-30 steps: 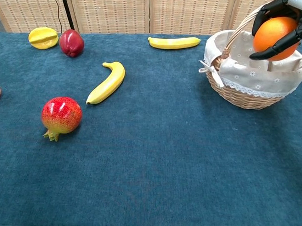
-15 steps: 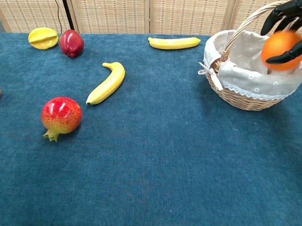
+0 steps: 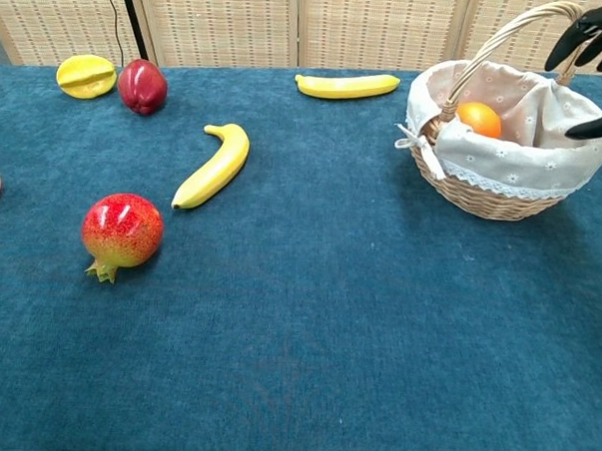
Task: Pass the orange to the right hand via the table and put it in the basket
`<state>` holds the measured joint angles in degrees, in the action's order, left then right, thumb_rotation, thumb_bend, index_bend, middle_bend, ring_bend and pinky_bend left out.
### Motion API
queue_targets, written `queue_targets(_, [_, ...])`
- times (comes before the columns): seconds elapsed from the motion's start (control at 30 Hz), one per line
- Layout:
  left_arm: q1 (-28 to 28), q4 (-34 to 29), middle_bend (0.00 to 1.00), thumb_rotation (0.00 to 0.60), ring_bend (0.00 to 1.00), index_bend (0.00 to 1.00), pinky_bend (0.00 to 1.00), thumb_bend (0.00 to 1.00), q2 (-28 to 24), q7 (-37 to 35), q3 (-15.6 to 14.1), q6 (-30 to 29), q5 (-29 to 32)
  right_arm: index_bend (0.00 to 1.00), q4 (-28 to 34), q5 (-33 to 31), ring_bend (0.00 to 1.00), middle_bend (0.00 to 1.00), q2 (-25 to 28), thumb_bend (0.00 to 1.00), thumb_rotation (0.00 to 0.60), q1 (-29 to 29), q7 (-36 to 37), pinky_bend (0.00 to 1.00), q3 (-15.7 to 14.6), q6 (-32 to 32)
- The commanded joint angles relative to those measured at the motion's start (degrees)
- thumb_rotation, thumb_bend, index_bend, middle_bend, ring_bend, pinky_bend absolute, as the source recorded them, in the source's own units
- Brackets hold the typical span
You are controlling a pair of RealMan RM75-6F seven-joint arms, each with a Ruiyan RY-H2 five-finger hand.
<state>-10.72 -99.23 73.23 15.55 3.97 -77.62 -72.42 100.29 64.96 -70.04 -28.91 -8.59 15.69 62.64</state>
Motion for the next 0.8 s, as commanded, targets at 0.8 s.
queue_targets(0.8, [0.8,-0.9,0.05,0.600,0.04,0.11,0.18,0.24,-0.8,-0.4,-0.4,-1.8,-2.2,0.33,-13.9,14.5,0.24,0.25,-3.8,0.15,0.600,12.2,-3.6,0.22,-10.0,19.9])
